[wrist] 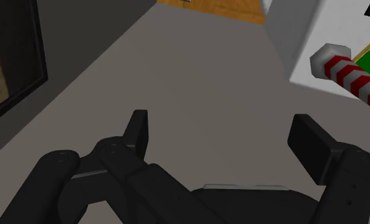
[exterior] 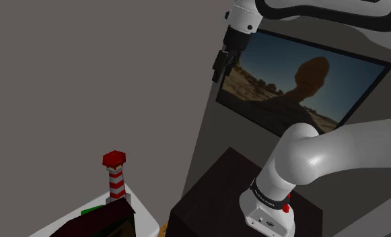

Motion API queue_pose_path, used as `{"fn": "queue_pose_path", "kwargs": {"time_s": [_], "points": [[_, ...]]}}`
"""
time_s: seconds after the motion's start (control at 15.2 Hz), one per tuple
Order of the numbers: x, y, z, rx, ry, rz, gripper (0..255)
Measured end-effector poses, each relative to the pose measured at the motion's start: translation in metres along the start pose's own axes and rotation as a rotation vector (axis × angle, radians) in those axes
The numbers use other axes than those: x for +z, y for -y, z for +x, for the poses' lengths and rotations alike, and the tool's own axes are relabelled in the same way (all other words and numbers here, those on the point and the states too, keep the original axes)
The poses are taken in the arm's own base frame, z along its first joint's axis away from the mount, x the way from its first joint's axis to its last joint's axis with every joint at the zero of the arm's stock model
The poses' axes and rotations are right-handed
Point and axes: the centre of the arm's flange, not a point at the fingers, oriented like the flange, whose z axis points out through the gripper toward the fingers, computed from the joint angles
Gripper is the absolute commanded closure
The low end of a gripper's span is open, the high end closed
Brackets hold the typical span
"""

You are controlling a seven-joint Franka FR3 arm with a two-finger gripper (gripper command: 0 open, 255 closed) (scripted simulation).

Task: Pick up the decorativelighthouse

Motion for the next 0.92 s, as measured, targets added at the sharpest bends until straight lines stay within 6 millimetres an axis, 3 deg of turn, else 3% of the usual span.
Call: {"fn": "queue_pose_path", "kwargs": {"time_s": [0.13, 0.26, 0.92], "points": [[0.004, 0.005, 0.000, 0.002, -0.005, -0.001, 0], [0.013, 0.025, -0.004, 0.010, -0.022, -0.006, 0], [0.075, 0.143, -0.006, 0.064, -0.130, -0.034, 0]]}}
